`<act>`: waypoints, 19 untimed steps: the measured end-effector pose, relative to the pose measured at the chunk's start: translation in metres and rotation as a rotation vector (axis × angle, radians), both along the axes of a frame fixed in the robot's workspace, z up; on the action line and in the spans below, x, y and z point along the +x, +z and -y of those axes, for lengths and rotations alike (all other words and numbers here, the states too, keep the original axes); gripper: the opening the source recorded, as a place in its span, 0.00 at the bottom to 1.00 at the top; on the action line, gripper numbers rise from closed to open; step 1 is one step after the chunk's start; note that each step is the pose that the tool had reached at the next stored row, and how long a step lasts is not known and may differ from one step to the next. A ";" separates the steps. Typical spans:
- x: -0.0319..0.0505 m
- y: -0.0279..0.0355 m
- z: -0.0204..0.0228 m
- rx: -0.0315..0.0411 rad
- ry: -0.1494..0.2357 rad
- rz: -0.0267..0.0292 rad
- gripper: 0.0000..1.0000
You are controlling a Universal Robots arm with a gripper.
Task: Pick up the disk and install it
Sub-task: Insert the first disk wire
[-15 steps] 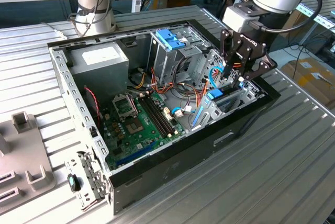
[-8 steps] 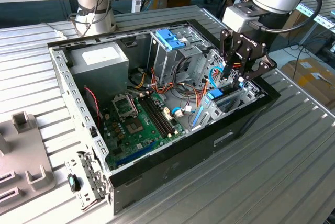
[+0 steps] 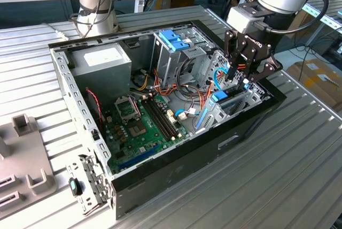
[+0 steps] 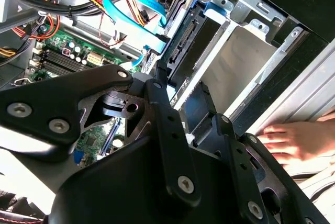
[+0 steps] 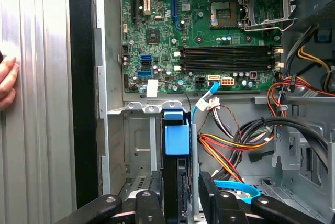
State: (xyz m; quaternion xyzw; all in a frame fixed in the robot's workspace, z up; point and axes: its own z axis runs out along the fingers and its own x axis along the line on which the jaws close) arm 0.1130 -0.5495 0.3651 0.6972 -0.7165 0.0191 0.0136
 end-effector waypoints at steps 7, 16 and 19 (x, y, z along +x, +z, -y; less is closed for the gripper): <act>0.0000 0.0029 -0.0001 0.0000 0.000 0.0000 0.42; 0.0005 0.0119 -0.0001 0.0001 0.000 0.0000 0.42; 0.0005 0.0125 -0.0002 0.0002 0.000 0.0000 0.42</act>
